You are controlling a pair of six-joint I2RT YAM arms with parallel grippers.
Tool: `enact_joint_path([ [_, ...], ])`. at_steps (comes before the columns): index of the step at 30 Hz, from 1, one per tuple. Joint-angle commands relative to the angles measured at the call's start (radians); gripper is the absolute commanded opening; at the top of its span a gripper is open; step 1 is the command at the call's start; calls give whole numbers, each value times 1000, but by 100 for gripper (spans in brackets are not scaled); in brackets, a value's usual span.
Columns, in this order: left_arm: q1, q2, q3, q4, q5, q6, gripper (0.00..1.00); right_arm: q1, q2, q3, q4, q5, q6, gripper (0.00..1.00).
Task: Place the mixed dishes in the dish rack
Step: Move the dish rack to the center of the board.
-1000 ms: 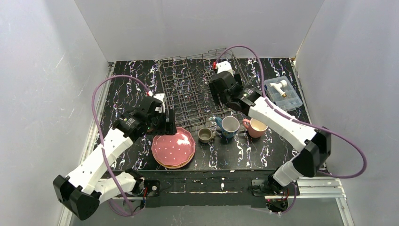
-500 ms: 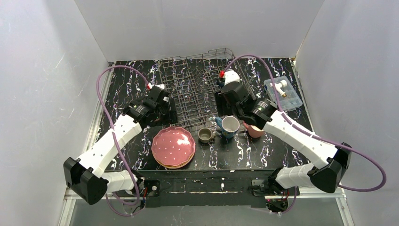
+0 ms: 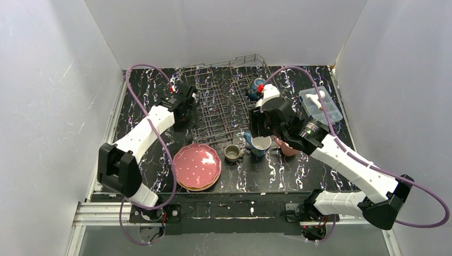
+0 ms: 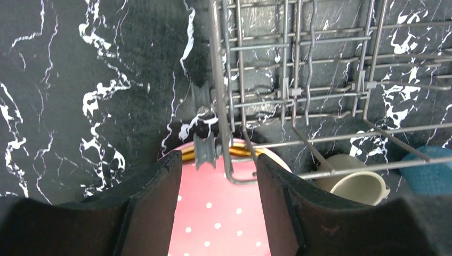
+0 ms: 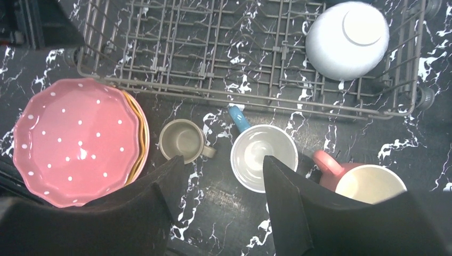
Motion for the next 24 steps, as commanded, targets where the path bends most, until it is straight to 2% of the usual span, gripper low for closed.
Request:
enact_joint_path([
  [1,15,71,75,1,2,42,50,5,-35,-19,31,-28,2,64],
  [11,37,189,122,1,-10,78,39,4,-47,-64,49,-40,2,63],
  [24,61,235,157,-19,-60,125,7,6,-40,-111,83,-56,7,59],
])
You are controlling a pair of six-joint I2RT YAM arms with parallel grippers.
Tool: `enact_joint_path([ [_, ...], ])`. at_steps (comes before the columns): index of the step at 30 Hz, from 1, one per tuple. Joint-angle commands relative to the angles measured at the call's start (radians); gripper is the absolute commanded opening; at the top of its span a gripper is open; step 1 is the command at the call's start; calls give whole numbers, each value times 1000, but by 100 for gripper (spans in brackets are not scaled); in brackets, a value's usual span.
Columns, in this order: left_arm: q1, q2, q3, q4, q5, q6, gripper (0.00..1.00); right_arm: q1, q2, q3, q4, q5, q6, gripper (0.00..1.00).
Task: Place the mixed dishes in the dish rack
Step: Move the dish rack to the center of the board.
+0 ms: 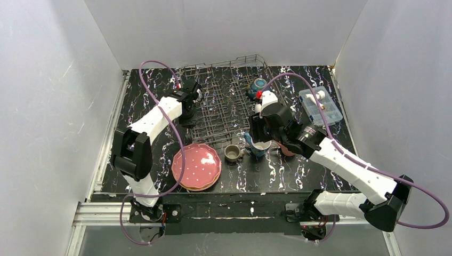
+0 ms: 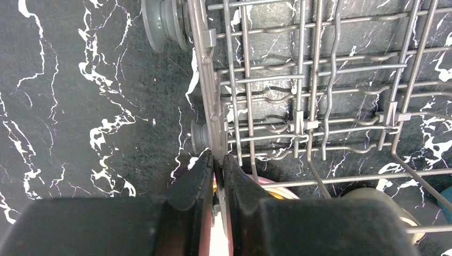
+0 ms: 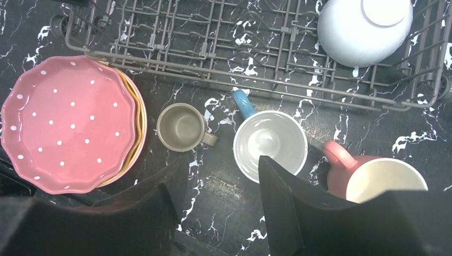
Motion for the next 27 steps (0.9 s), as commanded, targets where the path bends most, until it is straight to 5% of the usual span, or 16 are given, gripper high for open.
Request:
enact_joint_path([
  [1,26,12,47,-40,-55,31,5,5,-12,-17,54,-11,7,59],
  [27,109,162,218,-74,-64,119,1,3,-14,-73,61,31,4,67],
])
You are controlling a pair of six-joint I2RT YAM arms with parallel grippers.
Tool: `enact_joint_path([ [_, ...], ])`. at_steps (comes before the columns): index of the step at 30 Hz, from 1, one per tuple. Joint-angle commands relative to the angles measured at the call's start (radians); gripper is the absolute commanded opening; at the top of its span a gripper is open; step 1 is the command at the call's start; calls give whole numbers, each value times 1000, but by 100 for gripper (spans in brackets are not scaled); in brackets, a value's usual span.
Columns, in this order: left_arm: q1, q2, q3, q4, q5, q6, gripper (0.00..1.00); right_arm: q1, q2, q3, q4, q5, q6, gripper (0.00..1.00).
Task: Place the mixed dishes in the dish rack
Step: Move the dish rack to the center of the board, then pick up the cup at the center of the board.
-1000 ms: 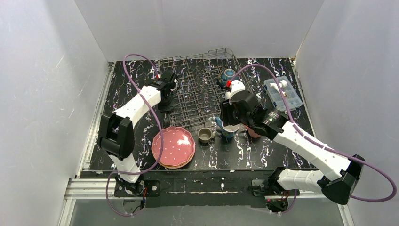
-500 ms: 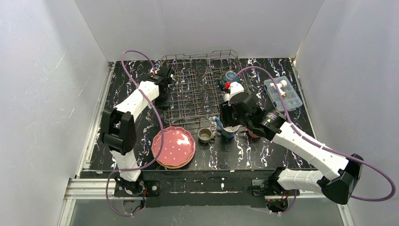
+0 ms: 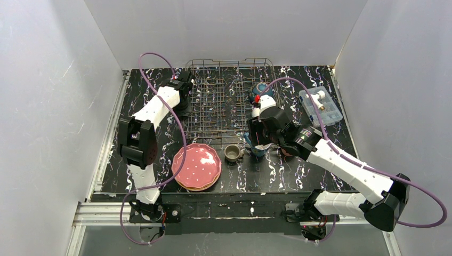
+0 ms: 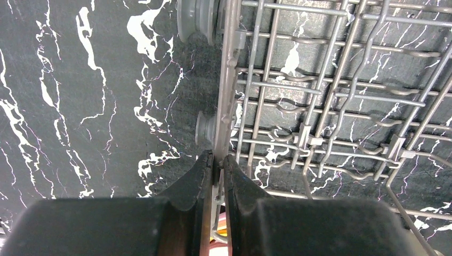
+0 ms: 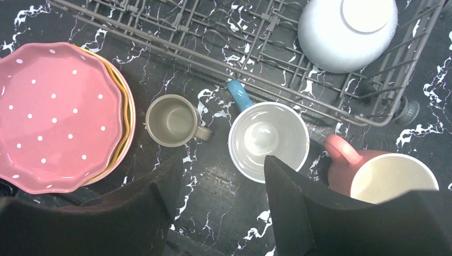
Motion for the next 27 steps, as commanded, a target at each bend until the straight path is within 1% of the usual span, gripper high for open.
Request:
enact_joint_path([
  [1,9,2,31,-9,-25,-8,6,3,-15,-7,25,33,2,67],
  [2,9,-2,30,-9,-25,-7,12,3,-13,-7,22,34,2,67],
  [3,9,-5,30,-7,-22,-5,16,3,-10,-7,20,35,2,67],
  [6,9,-21,28,-6,-19,-1,23,3,5,-9,11,29,0,67],
  [9,9,-49,21,-3,-20,-1,34,3,29,-6,-4,23,0,64],
  [14,9,-98,17,-3,-16,0,41,3,69,-9,-16,7,0,62],
  [17,9,-141,7,-3,0,-5,48,3,101,-12,-23,-3,2,60],
  [22,9,-231,-44,-2,50,-20,52,3,152,-12,-31,7,4,57],
  [27,9,-343,-123,-5,131,-16,54,3,197,4,-49,37,-3,55],
])
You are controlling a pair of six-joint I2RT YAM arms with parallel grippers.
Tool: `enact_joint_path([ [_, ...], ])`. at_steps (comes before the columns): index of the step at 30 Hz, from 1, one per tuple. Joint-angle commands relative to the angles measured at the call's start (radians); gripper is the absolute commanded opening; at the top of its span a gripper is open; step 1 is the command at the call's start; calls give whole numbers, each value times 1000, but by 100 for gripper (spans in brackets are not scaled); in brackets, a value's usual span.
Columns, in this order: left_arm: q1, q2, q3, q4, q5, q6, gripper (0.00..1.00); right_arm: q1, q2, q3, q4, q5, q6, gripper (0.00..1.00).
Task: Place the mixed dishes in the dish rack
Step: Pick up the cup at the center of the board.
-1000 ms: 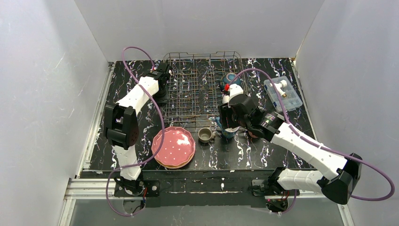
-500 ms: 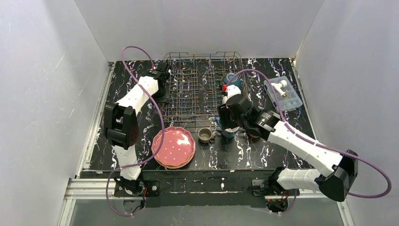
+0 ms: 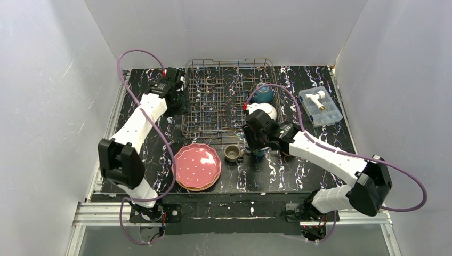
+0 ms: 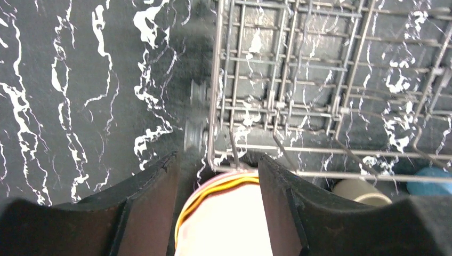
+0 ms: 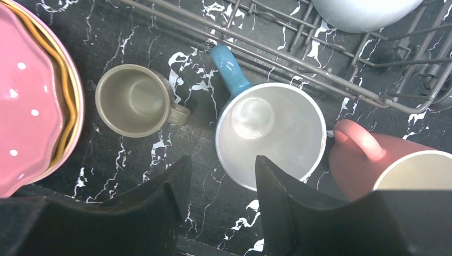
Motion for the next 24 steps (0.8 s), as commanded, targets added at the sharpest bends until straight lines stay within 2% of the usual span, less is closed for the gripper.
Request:
enact_joint_path([
  [1,7,-123,-73,-21,89,0,55,3,29,18,-15,32,-4,54],
  [18,-5,-504,-422,-3,378,54,61,3,123,11,-11,26,0,41],
  [24,-8,-578,-504,16,404,59,62,3,156,17,-13,7,4,35],
])
